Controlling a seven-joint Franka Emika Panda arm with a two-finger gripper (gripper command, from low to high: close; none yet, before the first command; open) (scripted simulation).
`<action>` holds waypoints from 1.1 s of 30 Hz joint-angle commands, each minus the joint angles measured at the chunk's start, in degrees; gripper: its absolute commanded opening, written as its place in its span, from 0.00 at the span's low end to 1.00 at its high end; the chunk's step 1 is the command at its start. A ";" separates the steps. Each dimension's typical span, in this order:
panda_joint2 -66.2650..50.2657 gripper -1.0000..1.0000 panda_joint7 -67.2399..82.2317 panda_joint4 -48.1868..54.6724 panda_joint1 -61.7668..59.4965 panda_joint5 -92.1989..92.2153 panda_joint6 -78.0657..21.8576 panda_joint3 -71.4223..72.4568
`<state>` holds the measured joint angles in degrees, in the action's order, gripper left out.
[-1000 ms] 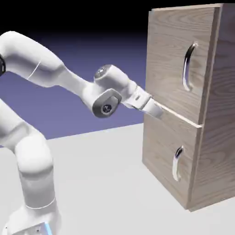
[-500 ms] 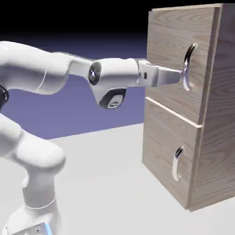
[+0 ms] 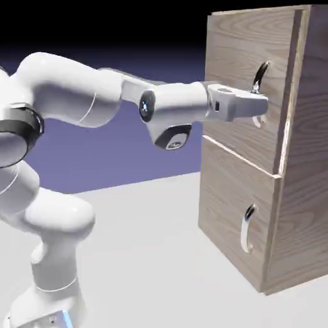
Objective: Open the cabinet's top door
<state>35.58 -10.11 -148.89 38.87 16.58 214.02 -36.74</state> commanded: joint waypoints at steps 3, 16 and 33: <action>-1.96 0.00 -5.12 -0.89 -6.25 -2.48 1.06 4.39; -9.85 0.00 -37.38 1.38 -27.13 -32.23 0.90 12.61; -1.41 0.00 -49.94 -6.78 -59.72 -31.30 -1.18 41.46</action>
<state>34.21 -60.11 -155.65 -20.86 -14.83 212.86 4.69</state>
